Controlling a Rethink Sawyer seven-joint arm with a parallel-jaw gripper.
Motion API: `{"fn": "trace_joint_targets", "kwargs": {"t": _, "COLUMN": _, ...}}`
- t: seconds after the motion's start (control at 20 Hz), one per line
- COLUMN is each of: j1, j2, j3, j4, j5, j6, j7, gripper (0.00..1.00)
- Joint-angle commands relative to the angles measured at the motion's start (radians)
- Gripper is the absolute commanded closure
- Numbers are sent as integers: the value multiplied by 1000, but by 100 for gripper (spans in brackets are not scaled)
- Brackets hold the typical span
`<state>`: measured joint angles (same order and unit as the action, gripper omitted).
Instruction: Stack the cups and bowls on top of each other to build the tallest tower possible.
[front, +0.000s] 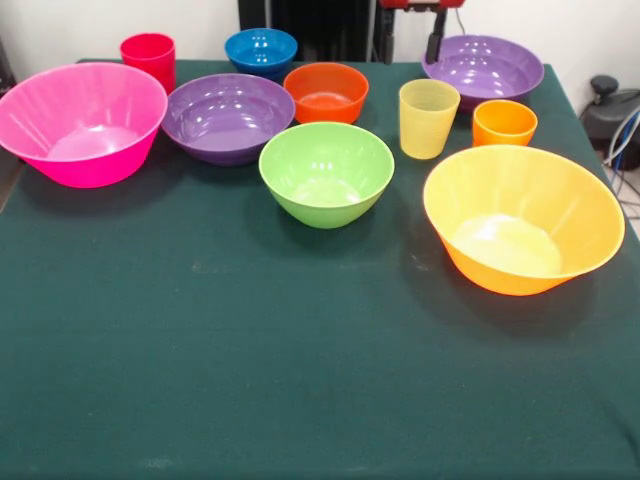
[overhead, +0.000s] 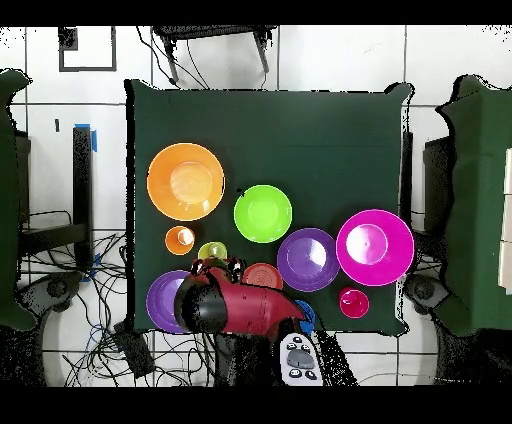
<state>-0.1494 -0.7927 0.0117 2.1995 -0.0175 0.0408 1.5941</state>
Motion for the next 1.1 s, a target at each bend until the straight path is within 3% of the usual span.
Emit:
{"fn": "trace_joint_targets", "kwargs": {"t": 0.05, "j1": -3, "j2": 71, "j3": 72, "j4": 60, "j5": -55, "j6": -49, "j7": 159, "gripper": 0}}
{"fn": "trace_joint_targets", "kwargs": {"t": 0.5, "j1": 41, "j2": -42, "j3": 42, "j4": 54, "j5": -15, "j6": 82, "j7": 148, "gripper": 0}}
{"fn": "trace_joint_targets", "kwargs": {"t": 1.1, "j1": -3, "j2": -49, "j3": 89, "j4": 33, "j5": -28, "j6": 101, "j7": 111, "gripper": 0}}
